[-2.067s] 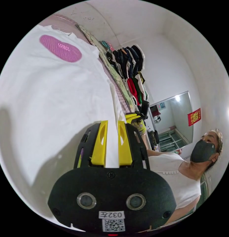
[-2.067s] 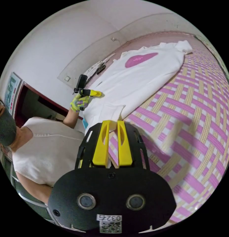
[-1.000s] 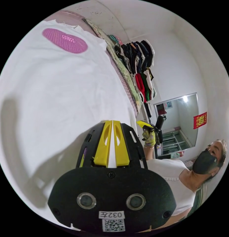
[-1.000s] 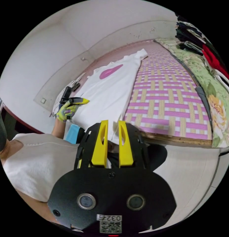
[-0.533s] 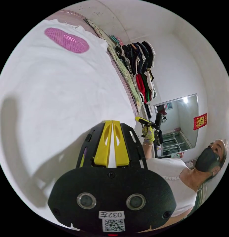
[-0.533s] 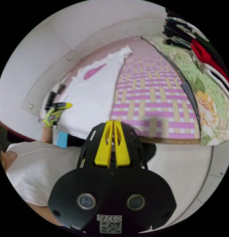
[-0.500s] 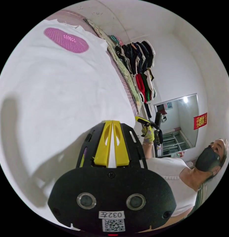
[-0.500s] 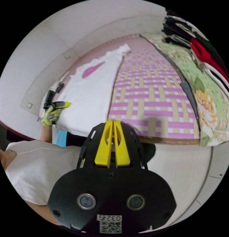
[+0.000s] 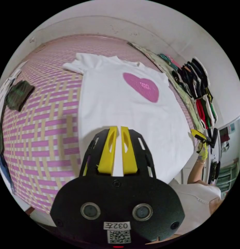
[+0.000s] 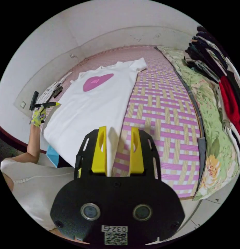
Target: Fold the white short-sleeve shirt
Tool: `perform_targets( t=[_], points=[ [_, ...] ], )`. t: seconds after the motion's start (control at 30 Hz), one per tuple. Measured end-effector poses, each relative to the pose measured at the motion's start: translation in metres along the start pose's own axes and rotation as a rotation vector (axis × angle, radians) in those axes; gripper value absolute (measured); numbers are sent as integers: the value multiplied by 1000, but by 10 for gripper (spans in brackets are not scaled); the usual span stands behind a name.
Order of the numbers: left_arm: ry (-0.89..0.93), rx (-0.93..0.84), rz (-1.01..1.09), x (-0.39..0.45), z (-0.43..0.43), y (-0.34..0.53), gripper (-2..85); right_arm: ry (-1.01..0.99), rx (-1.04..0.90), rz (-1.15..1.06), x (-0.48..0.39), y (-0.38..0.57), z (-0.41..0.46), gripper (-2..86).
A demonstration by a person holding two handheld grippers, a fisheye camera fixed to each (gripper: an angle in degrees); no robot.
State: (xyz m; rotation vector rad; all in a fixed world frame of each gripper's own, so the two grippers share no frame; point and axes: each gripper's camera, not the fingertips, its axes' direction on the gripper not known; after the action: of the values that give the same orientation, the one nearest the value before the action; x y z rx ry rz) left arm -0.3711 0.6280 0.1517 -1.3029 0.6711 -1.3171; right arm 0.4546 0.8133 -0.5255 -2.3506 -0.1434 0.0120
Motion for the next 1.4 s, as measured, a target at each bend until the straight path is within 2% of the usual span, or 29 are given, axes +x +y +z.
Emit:
perform_targets(
  t=[0.1, 0.23, 0.4, 0.6, 0.77, 0.83, 0.9, 0.93, 1.0, 1.07, 1.17, 1.23, 1.3, 1.4],
  points=[
    [59, 82, -67, -31, -31, 31, 84, -116, -40, 37, 23, 9, -4, 99],
    [183, 37, -99, -63, -37, 68, 71, -314, -64, 26, 42, 23, -6, 79],
    [161, -14, -72, -58, -25, 83, 13, -325, -91, -20, 45, 22, -10, 19],
    [321, 14, -63, -79, -42, 124, -12, -341, -41, -52, 56, 51, -44, -6],
    [421, 7, -42, -86, -67, 191, -9, -431, -86, -71, 68, 98, -66, -2],
    [443, 11, -85, -98, -79, 217, -5, -419, -179, -70, 71, 110, -64, 14],
    [408, 50, -143, -108, -99, 226, 9, -376, -196, -49, 75, 109, -71, 46],
    [331, 99, -174, -110, -119, 226, 15, -339, -136, -34, 80, 104, -84, 61],
    [253, 172, -135, -96, -147, 209, 13, -329, -9, -31, 87, 91, -105, 65],
    [295, 229, -21, -67, -161, 172, 5, -358, 99, -53, 91, 70, -118, 60],
    [438, 294, 161, -1, -149, 91, -7, -382, 253, -77, 95, 25, -121, 43],
    [635, 293, 217, 53, -107, 22, -8, -420, 438, -85, 99, -3, -120, 13],
    [778, 260, 206, 87, -65, -27, -9, -468, 508, -52, 104, -22, -115, -2],
    [985, 226, 107, 126, 8, -86, -9, -465, 468, 41, 119, -62, -99, -5]
  ],
)
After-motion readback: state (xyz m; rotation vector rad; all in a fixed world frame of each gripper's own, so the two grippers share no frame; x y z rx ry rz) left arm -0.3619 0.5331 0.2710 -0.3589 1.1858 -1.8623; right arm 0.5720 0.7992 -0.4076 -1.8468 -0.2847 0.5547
